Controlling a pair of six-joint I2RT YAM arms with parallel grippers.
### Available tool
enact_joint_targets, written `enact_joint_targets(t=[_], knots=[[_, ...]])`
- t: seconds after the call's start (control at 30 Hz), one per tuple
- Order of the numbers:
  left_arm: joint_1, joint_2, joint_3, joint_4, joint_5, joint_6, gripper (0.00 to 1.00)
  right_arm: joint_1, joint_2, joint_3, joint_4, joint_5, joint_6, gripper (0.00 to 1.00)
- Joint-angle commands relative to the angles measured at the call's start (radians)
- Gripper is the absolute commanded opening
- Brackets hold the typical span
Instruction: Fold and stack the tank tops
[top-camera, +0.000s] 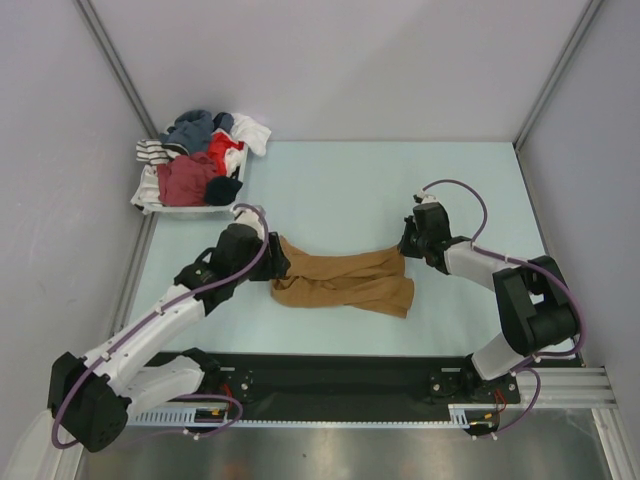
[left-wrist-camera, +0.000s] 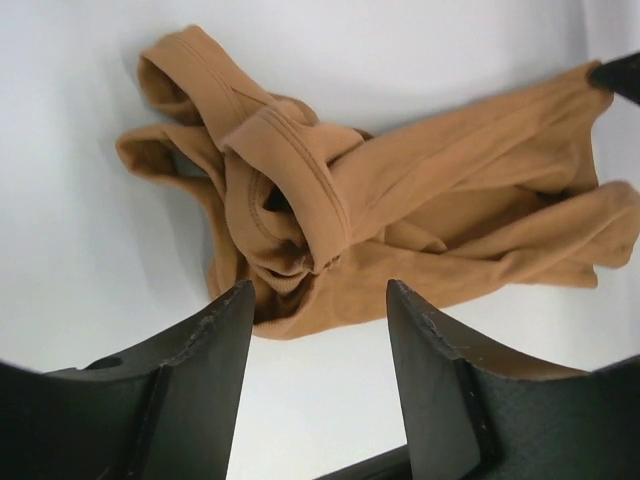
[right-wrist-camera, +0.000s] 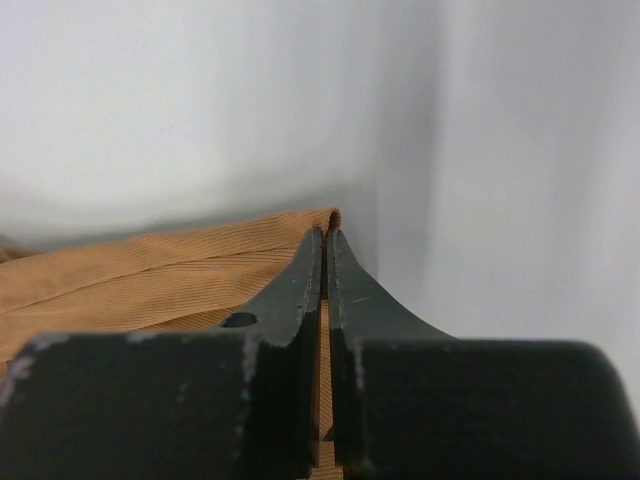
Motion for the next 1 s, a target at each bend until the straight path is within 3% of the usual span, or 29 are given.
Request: enact_joint_targets(t=[0.0,0.1,0.33,0.8,0.9,0.97], knots=[[-0.032,0.004,-0.011,0.046,0.056,0.052,0.61,-0.001,-0.033,-0.002,0.024,-0.005,-0.001,0.0],[-0.084,0.041,0.001,0.056,0.009,0.065,0.63,-0.001,-0.034,-0.005,0.024,-0.007,-0.001,0.0],[-0.092,0.127,0.019,0.07,-0.064,0.086,0.62,0.0,-0.038,-0.008,0.026,-0.015,-0.002,0.0],[-0.092,0.248,0.064,0.116,-0.079,0.111,0.51,-0.003,-0.064,-0.017,0.03,-0.019,-0.004,0.0],[-0.092,0.267,0.078,0.127,-0.082,0.123,0.41,-0.003,-0.065,-0.016,0.027,-0.024,-0.005,0.0],[-0.095,0.283,0.088,0.107,-0.074,0.125,0.24,-0.003,-0.068,-0.017,0.027,-0.025,-0.005,0.0]])
